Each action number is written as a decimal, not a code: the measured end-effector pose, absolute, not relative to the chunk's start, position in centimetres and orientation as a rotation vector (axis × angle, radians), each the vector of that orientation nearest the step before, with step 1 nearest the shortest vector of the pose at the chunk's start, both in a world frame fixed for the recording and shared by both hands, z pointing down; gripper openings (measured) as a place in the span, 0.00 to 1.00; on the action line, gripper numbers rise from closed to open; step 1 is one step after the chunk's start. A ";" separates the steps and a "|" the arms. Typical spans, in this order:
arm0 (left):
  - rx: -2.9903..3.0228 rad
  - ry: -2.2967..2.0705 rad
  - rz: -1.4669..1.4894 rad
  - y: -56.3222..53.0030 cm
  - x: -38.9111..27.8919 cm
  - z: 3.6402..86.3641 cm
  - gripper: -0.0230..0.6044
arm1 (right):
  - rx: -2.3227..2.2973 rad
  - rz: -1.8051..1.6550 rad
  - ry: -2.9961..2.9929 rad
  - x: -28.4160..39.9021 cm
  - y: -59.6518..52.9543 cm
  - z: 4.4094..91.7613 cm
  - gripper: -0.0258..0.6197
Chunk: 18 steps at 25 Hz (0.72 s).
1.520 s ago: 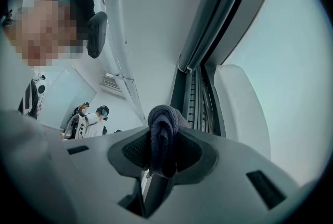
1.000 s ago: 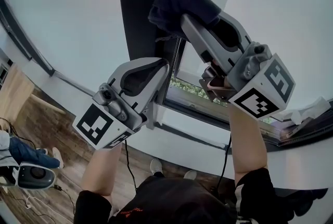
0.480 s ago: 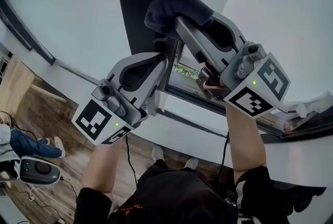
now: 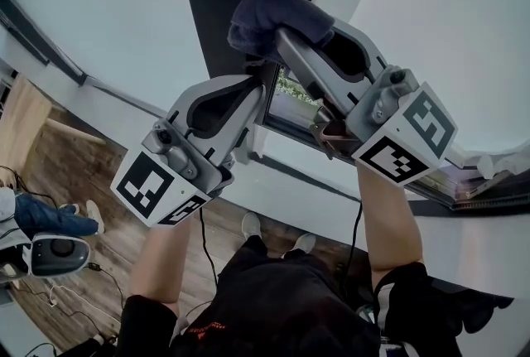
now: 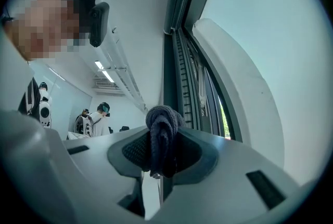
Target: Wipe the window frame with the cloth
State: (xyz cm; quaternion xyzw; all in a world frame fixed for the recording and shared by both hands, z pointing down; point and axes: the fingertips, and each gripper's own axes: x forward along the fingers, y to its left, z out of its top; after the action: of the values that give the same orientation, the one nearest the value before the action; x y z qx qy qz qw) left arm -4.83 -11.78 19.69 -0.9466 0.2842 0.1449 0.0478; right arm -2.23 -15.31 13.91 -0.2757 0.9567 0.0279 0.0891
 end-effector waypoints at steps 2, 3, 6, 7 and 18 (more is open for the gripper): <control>-2.896 0.876 0.441 -11.9 -4.9 20.3 0.07 | -0.822 0.064 2.854 -2.3 -15.5 14.9 0.19; -2.901 0.881 0.440 -11.9 -4.9 20.6 0.07 | -0.823 0.054 2.856 -2.3 -15.6 15.3 0.19; -2.921 0.896 0.434 -12.0 -4.6 21.6 0.07 | -0.828 0.016 2.864 -2.2 -15.7 16.8 0.19; -2.926 0.900 0.432 -12.0 -4.6 21.9 0.07 | -0.830 0.004 2.868 -2.2 -15.7 17.3 0.19; -2.970 0.950 0.416 -12.2 -4.4 24.7 0.07 | -0.830 -0.120 2.890 -2.0 -16.1 21.9 0.19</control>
State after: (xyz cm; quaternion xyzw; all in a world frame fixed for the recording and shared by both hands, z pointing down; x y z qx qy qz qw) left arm -4.42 -12.16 24.67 -0.9440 0.3021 0.1323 -0.0022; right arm -1.99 -16.07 21.94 -0.2752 0.9583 -0.0397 0.0663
